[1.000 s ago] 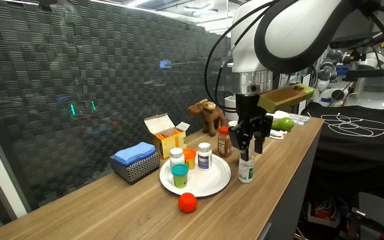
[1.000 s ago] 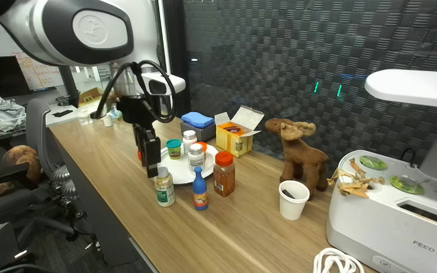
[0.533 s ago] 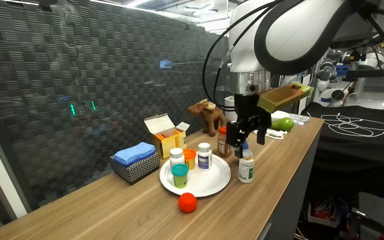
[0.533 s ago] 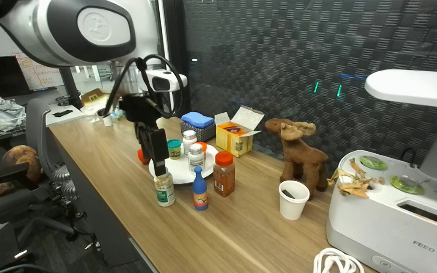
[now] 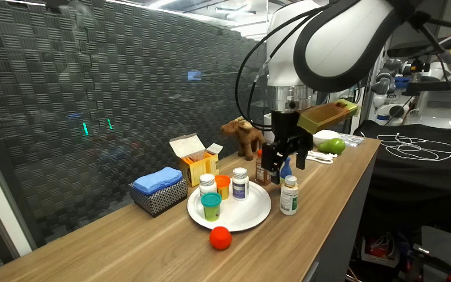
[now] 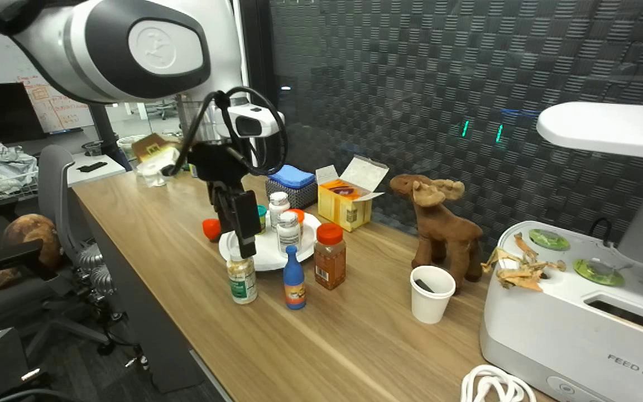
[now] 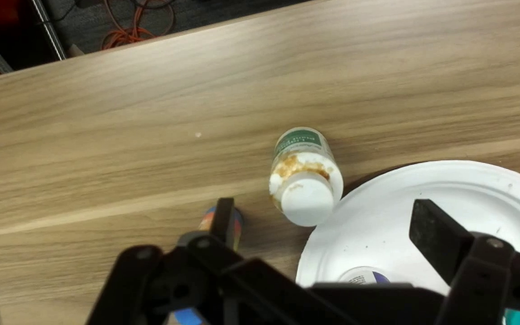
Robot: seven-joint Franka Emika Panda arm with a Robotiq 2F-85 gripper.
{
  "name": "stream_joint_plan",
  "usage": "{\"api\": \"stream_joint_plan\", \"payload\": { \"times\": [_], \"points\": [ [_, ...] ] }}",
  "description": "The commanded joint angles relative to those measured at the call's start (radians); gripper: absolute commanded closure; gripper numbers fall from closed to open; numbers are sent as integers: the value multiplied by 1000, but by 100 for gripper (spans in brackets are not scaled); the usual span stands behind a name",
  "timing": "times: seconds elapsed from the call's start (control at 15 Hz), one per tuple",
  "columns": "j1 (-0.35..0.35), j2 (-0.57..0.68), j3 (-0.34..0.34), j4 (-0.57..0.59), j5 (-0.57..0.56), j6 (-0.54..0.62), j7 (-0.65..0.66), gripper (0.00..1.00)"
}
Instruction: Pick up all the objects surrounding the white plate and arrange them on the plate
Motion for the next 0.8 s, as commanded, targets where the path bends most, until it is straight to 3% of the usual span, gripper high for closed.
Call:
{"api": "stream_joint_plan", "payload": {
  "times": [0.0, 0.47, 0.67, 0.73],
  "points": [
    [-2, 25, -8, 26, 17, 9, -34, 15],
    [-1, 21, -15, 27, 17, 0, -28, 73],
    [3, 8, -13, 25, 13, -18, -17, 95],
    [5, -1, -11, 23, 13, -27, -15, 92]
  ]
}}
